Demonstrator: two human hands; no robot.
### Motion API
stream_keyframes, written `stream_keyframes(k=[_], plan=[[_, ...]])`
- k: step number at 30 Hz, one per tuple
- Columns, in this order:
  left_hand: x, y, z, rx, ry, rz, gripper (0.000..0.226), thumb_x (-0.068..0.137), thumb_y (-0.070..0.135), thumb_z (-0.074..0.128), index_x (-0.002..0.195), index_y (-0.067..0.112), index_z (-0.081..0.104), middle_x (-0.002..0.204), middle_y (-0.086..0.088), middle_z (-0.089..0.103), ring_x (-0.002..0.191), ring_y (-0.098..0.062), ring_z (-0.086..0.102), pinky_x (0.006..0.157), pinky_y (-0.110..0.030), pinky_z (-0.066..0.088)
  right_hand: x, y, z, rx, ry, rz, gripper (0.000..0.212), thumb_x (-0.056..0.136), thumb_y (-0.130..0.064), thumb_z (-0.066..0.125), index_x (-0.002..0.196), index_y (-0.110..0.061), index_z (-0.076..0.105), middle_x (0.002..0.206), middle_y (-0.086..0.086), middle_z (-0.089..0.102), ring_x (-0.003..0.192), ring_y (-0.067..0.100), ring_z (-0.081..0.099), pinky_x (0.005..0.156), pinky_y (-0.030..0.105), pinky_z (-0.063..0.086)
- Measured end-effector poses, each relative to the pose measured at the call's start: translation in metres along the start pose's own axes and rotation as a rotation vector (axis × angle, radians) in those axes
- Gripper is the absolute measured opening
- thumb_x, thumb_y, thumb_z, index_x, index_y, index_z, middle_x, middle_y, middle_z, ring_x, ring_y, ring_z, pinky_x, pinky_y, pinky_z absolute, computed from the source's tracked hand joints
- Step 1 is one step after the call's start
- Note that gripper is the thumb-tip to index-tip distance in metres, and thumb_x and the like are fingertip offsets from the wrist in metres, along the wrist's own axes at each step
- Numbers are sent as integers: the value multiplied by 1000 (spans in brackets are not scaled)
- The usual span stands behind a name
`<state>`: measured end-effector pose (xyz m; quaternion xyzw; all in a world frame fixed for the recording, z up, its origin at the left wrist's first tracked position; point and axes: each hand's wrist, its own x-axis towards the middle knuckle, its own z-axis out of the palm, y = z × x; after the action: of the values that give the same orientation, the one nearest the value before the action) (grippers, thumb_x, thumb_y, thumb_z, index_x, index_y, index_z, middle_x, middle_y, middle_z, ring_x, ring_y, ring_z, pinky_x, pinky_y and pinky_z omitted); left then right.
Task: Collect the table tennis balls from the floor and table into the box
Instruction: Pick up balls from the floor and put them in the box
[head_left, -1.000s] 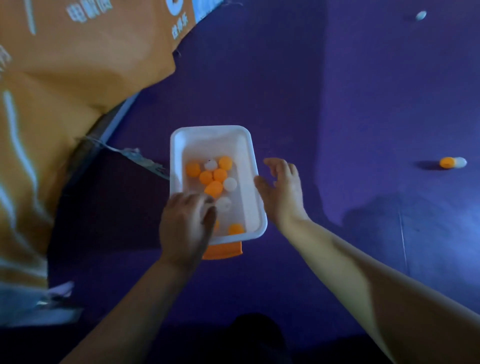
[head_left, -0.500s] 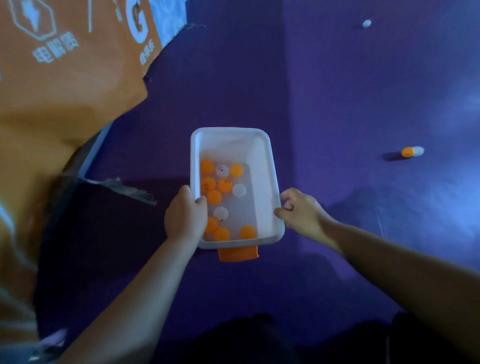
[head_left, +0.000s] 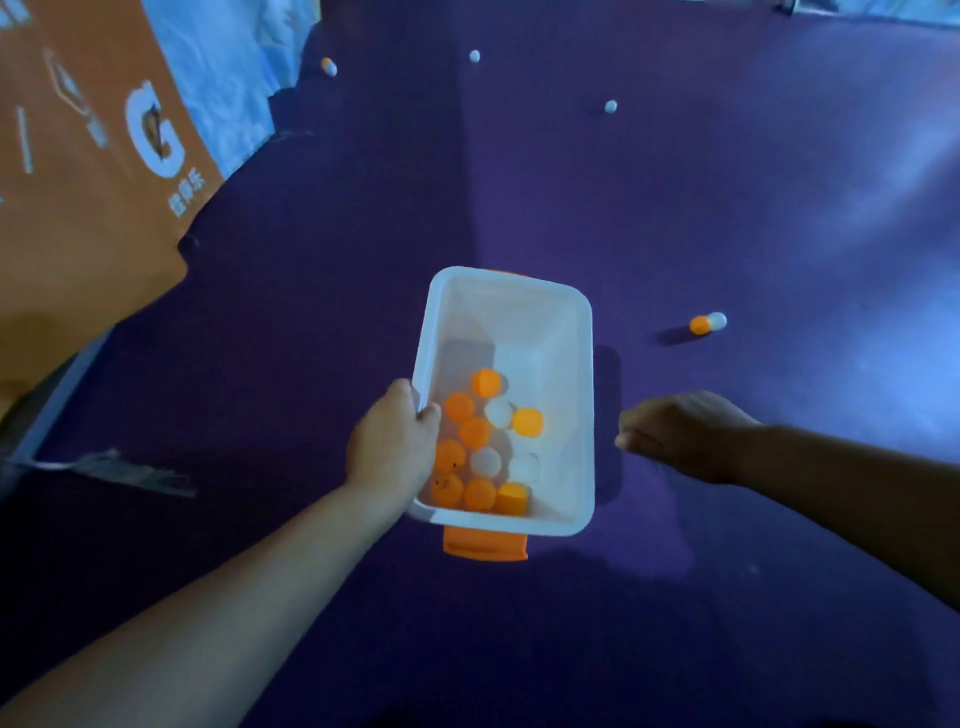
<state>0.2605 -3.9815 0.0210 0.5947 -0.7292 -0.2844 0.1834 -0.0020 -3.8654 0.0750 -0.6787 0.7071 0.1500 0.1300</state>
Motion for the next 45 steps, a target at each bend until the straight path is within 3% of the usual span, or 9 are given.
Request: stream_keyframes(k=[4,7,15,22,24,28,33,39,45], plan=[[11,37,45,89,-32,14,15,91,33,47,86,19,45,84,-3,61,79,-28,61,65,-36,49,-16,82,17,-188,-54,42,36,100,-42,29,105,-17,55,110,2,62,103,25,58,73,29,34],[14,72,77,150,-95,-2,14,89,33,49,85,21,44,85,-4,61,78,-29,61,69,-40,53,-13,152,42,-4,78,155,34,99,-37,38,96,-9,57,100,6,62,98,30,57,69,30,32],[12,166,154,111,-143,-125,16,94,26,45,88,11,44,88,-6,54,82,-30,53,67,-34,36,47,275,95,412,205,436,23,95,-28,45,88,-11,60,88,7,64,75,25,54,69,35,46],[27,208,228,17,-57,-294,32,90,18,45,65,14,26,66,-3,37,69,-31,38,60,-37,28,123,353,106,493,325,452,30,95,-17,38,66,-15,45,67,2,48,60,22,44,48,27,31],[36,214,249,15,-45,-325,29,91,20,44,67,14,29,67,-3,41,70,-31,41,60,-36,29,146,374,109,482,383,464,20,97,-19,41,93,-13,59,92,6,56,81,25,53,61,31,42],[51,222,281,127,-51,-310,15,97,20,39,102,8,45,102,-15,60,91,-36,55,69,-34,34,182,403,125,451,376,458,42,96,-16,47,137,-15,41,136,8,44,119,27,44,91,40,42],[52,226,294,334,28,-318,24,97,18,37,118,9,42,118,-12,56,101,-36,60,67,-33,35,213,418,145,414,320,414,54,92,-5,48,142,-22,36,143,4,35,119,27,40,98,40,38],[53,222,300,461,52,-321,26,99,21,36,122,12,39,123,-7,54,98,-30,64,62,-32,37,216,423,162,572,509,526,24,91,-2,39,109,-6,55,123,16,49,110,35,42,86,43,38],[50,227,299,496,68,-316,25,99,22,35,121,11,39,120,-6,54,96,-29,63,61,-32,36,219,406,154,448,466,457,45,90,-41,52,128,-18,51,124,11,54,113,31,49,96,43,37]])
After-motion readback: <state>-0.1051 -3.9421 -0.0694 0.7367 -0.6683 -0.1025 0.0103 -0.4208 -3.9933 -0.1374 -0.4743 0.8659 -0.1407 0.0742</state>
